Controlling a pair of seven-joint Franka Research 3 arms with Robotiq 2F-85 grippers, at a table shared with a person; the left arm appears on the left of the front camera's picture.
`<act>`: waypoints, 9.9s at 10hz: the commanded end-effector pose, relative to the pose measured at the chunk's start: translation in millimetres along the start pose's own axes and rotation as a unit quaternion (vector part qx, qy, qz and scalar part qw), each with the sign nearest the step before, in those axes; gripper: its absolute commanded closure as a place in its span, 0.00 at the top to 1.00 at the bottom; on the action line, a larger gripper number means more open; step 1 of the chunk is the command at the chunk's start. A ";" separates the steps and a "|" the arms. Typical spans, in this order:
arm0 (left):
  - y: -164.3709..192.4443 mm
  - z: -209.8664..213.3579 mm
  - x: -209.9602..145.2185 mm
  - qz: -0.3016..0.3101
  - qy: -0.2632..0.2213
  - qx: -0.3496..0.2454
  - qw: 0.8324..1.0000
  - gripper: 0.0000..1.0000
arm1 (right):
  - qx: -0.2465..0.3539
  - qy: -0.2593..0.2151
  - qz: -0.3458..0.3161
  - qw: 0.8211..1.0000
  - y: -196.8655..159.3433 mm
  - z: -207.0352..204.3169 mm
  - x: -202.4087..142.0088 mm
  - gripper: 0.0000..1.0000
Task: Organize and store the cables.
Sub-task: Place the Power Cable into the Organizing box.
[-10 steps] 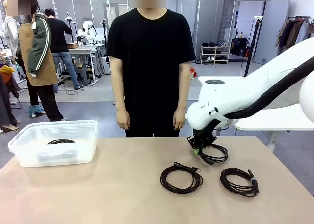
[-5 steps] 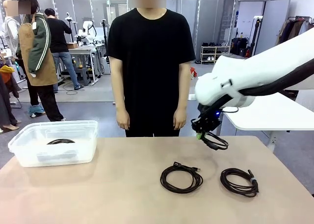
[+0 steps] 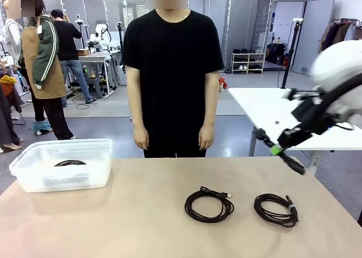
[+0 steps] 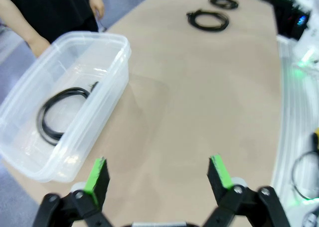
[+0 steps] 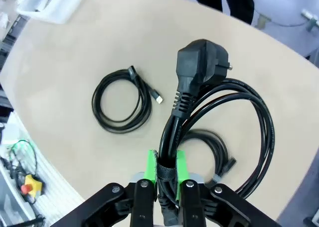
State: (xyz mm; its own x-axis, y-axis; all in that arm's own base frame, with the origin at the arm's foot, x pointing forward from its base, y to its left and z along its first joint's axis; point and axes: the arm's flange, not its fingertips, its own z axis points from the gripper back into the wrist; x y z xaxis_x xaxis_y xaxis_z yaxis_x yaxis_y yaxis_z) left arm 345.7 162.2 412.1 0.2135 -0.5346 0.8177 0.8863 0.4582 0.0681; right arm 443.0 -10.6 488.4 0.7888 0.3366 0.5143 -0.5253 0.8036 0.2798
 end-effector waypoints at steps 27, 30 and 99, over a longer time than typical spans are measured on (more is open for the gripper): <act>0.8 0.1 0.1 -0.001 -0.011 0.002 1.000 1.00 | 0.108 0.041 0.282 0.953 246.3 -82.5 158.0 0.05; 0.8 0.1 0.1 -0.001 -0.011 0.002 1.000 1.00 | 0.087 0.038 0.291 0.952 323.2 -150.9 225.2 0.05; -142.0 -384.7 164.5 -0.194 0.334 -0.150 0.910 0.00 | 0.109 -0.298 0.139 0.938 138.7 -108.6 -56.1 1.00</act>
State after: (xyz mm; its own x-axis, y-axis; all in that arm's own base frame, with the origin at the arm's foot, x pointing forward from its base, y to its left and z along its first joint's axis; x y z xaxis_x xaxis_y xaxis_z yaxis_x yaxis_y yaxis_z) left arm 410.5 -262.3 307.9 -0.0476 -0.9665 0.2524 0.9973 -0.0319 0.0662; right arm 362.8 136.2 409.5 0.3053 0.1385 0.9421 -0.7931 0.5846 0.1710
